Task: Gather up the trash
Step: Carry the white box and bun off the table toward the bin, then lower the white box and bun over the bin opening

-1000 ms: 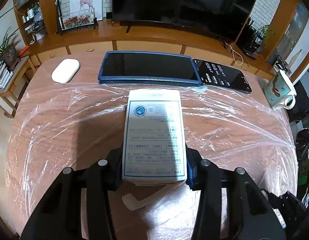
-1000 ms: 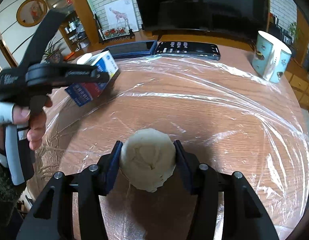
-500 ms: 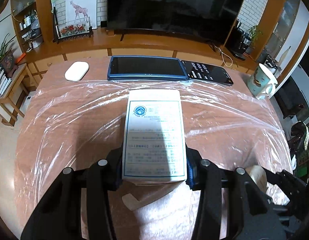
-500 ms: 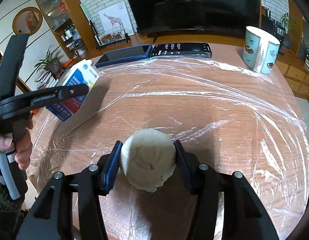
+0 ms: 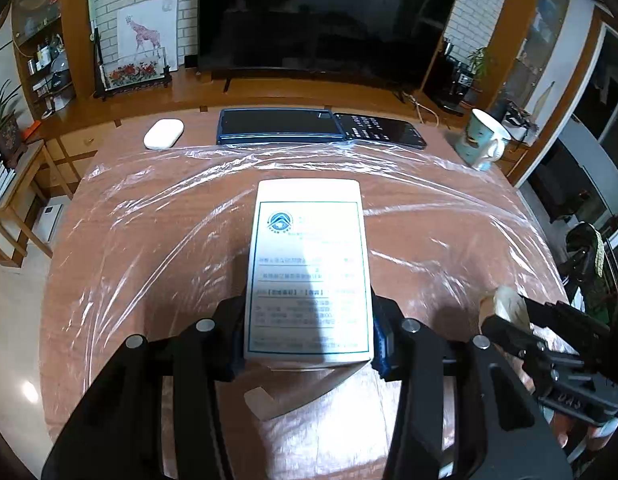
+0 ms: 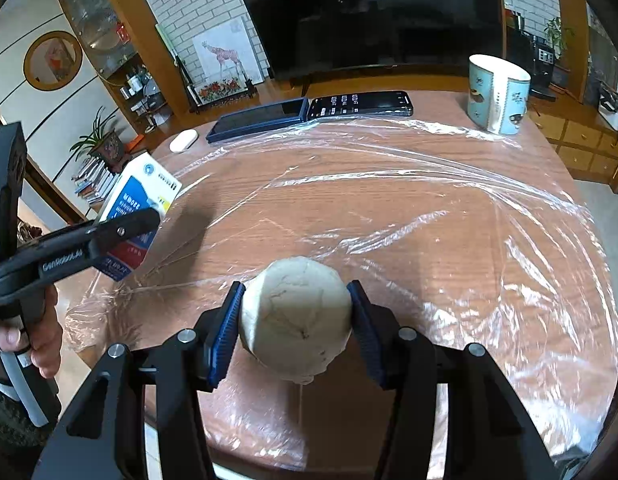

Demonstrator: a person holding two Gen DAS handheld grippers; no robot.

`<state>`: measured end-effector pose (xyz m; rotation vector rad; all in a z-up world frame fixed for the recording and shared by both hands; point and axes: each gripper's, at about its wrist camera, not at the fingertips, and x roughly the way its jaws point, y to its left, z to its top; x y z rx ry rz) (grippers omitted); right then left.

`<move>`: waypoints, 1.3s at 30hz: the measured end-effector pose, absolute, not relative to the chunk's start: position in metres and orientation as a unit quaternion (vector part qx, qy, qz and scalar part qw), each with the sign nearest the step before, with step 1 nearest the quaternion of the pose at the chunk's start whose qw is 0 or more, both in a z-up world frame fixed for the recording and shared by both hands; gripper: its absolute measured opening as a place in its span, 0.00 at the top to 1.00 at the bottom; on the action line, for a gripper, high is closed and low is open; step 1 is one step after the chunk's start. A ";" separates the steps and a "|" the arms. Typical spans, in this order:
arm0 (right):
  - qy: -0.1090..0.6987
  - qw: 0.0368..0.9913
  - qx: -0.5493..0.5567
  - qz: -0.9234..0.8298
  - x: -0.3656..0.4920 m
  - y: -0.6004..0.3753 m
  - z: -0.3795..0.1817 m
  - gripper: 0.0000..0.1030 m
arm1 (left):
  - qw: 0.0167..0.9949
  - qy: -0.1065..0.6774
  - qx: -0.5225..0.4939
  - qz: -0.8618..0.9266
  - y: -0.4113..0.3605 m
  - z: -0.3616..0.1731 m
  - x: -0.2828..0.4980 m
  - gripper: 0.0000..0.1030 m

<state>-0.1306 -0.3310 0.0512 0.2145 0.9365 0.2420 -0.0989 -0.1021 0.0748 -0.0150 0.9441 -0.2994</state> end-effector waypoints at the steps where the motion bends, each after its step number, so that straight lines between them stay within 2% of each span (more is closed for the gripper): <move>1: 0.447 0.881 0.105 0.114 -0.136 -0.330 0.053 0.50 | 0.880 0.452 -0.007 -0.146 -0.102 0.076 -0.103 0.54; 24: 0.435 0.887 0.102 0.115 -0.235 -0.318 0.073 0.50 | 0.870 0.440 0.036 -0.218 -0.091 0.081 -0.211 0.54; 39: 0.471 0.864 0.087 0.153 -0.281 -0.328 0.057 0.50 | 0.848 0.470 0.059 -0.238 -0.106 0.056 -0.281 0.54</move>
